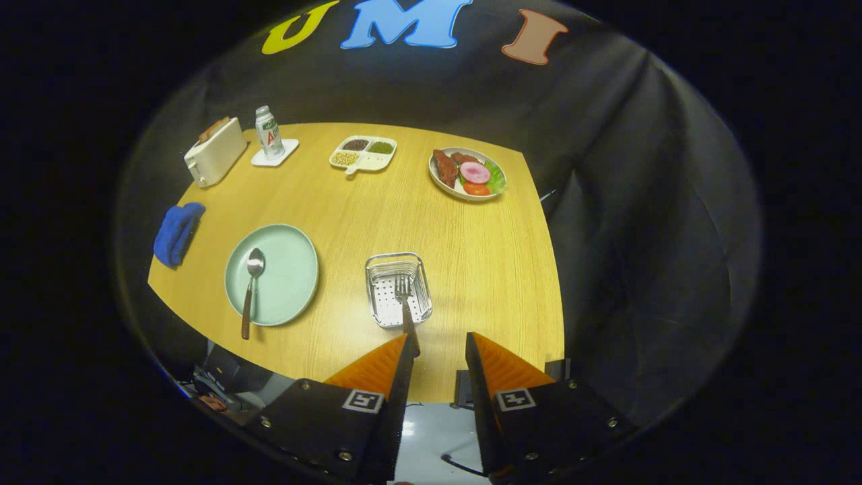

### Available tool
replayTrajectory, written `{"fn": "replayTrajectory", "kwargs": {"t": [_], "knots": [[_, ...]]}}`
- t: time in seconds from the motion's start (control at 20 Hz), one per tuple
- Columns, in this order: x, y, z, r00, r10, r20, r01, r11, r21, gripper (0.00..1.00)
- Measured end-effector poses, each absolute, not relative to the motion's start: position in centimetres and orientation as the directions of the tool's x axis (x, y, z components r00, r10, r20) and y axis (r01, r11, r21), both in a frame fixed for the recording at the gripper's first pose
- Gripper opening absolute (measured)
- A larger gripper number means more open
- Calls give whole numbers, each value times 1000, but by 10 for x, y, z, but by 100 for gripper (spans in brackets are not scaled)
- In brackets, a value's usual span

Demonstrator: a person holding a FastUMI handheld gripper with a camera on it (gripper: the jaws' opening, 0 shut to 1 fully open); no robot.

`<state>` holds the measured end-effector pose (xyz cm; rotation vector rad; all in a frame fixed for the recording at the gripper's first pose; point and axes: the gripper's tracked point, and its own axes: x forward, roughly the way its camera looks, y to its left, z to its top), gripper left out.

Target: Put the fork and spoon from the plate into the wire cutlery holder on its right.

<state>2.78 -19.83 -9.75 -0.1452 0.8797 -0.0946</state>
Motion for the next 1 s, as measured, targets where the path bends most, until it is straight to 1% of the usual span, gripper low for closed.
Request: {"fn": "replayTrajectory", "kwargs": {"t": [0.1, 0.2, 0.35, 0.6, 0.75, 1.0], "knots": [[16, -188, -84, 671, -137, -729, 39, 988, -149, 48], [4, -171, -76, 694, -131, -708, 26, 987, -157, 48], [-10, -140, -76, 708, -92, -700, -27, 987, -157, 48], [-12, -89, -96, 706, 8, -709, -93, 992, -82, 48], [-15, -56, -118, 682, 88, -726, -128, 992, 1, 48], [-12, -20, -147, 632, 124, -765, -196, 981, -4, 48]]}}
